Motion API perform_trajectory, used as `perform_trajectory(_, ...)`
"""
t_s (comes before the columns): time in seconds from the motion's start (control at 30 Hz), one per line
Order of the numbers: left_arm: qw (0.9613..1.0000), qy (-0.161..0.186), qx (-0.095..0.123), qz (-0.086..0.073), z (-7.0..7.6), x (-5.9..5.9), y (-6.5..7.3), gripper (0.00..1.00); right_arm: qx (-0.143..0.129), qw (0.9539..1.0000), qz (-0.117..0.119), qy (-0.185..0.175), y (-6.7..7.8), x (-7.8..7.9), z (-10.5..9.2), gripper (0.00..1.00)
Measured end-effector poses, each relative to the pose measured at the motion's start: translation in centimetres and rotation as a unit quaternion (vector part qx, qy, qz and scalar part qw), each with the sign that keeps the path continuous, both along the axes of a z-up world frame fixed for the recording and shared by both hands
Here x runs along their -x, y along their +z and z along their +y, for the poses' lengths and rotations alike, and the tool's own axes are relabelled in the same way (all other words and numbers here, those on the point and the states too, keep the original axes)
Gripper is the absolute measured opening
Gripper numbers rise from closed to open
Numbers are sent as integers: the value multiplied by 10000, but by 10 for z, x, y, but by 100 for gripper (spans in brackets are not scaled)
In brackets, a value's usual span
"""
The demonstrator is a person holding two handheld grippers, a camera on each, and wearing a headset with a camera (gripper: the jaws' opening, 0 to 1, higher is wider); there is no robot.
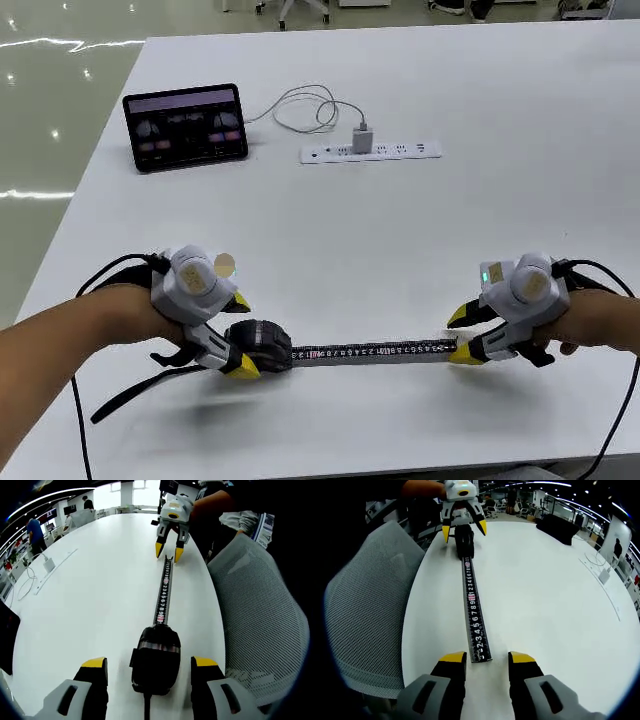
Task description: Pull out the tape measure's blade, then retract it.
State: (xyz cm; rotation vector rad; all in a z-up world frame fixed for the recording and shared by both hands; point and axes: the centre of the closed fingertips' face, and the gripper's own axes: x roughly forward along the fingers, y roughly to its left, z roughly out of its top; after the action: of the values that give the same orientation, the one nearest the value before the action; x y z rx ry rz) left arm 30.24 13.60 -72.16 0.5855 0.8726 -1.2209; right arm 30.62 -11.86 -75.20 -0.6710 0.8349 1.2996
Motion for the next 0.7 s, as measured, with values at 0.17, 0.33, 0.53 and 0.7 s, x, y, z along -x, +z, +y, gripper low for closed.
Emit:
perform_trajectory(0.17,9999,93,31,38,0,1,1,72,-23,9999,88,-86,1,4,1,35)
perform_trajectory(0.33,9997,207,59,74,1,2,1,79,-90,9996,166,-199,5,9,3,40)
perform_trajectory(0.53,9988,464,143,-37,0,-1,2,95,-22,9995,-22,-324,6,6,0,44)
perform_trajectory(0.7,9952,902,374,29,6,-4,4,100,-115,9979,-41,-638,9,3,-2,53)
